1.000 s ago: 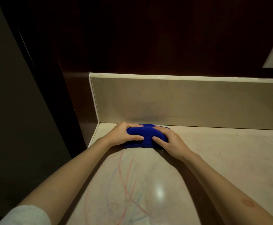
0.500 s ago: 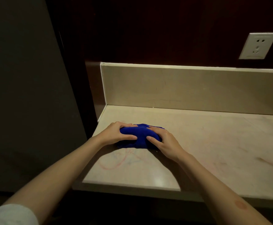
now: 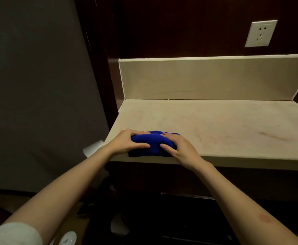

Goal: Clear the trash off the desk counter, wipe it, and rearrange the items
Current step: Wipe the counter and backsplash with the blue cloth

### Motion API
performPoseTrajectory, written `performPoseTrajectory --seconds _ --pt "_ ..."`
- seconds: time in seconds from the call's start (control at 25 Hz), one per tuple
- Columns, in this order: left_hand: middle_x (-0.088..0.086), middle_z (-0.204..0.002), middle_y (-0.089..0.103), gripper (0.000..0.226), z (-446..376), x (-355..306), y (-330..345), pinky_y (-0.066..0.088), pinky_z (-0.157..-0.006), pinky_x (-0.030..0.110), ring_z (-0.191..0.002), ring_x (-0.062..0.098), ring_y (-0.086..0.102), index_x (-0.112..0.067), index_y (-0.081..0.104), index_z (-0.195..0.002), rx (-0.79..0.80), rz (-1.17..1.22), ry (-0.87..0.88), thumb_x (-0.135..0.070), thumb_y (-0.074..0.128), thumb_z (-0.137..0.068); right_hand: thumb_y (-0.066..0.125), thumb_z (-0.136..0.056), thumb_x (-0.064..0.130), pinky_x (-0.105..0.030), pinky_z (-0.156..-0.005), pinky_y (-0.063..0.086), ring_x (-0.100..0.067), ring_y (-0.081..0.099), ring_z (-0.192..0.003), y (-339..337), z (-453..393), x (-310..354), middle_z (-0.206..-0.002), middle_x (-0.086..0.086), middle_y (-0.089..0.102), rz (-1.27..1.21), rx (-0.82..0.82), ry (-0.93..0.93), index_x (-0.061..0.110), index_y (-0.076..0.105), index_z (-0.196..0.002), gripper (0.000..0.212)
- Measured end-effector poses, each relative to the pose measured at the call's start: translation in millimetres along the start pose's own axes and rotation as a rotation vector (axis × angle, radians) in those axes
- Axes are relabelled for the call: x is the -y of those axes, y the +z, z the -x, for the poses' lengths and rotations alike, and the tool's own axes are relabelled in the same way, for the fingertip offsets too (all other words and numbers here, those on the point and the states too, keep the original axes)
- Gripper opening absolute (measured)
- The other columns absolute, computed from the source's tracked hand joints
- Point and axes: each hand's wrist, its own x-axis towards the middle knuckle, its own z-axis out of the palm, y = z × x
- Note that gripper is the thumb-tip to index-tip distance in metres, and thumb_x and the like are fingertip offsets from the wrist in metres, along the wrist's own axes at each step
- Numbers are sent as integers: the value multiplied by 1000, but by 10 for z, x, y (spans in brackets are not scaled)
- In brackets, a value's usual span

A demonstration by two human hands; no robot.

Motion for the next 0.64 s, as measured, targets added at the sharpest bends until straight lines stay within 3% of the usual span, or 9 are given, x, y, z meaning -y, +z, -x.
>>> performPoseTrajectory --seconds 0.32,0.64 --pt "-9 -117 69 42 -19 50 -7 50 -91 23 -104 2 62 -33 66 -119 -54 -14 -8 -38 76 -78 58 -91 38 -27 -94 40 -9 49 -120 -46 -38 43 -133 13 56 23 15 -20 32 54 -131 41" --pt "-11 -111 71 40 -557 317 -249 54 -91 30 -101 2 64 -31 66 -119 -62 36 -14 -29 76 -80 58 -91 36 -33 -94 45 -9 52 -116 26 -655 -165 -129 15 59 5 2 -21 35 56 -128 37"
